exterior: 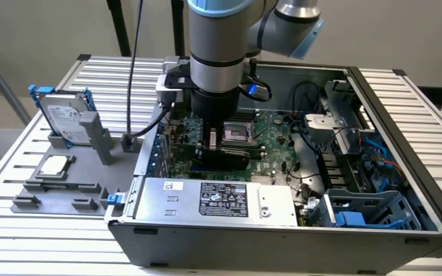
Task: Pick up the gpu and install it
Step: 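Insert the gpu into the slot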
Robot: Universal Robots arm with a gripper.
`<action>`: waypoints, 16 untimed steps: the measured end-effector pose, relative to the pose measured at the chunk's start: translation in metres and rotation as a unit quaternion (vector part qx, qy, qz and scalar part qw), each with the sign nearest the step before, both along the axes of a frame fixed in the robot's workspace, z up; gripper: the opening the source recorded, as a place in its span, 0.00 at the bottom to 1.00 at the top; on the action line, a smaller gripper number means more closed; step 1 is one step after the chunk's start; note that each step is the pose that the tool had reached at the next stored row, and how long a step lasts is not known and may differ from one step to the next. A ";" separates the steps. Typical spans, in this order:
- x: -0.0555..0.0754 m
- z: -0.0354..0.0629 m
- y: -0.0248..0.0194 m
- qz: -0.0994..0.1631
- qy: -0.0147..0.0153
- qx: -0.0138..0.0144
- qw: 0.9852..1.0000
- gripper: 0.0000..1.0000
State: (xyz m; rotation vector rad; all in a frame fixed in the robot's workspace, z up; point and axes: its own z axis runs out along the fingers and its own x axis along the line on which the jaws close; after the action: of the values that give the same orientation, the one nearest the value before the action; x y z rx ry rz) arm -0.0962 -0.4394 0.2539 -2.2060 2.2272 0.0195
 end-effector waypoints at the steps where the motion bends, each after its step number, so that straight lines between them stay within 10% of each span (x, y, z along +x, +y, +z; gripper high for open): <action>1: -0.001 -0.0001 0.0000 0.000 -0.003 0.000 1.000 0.27; 16: -0.013 -0.0001 0.0001 0.000 -0.022 0.000 1.000 0.27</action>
State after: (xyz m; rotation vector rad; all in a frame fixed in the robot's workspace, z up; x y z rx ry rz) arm -0.1088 -0.4392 0.2539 -2.1838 2.2045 -0.0299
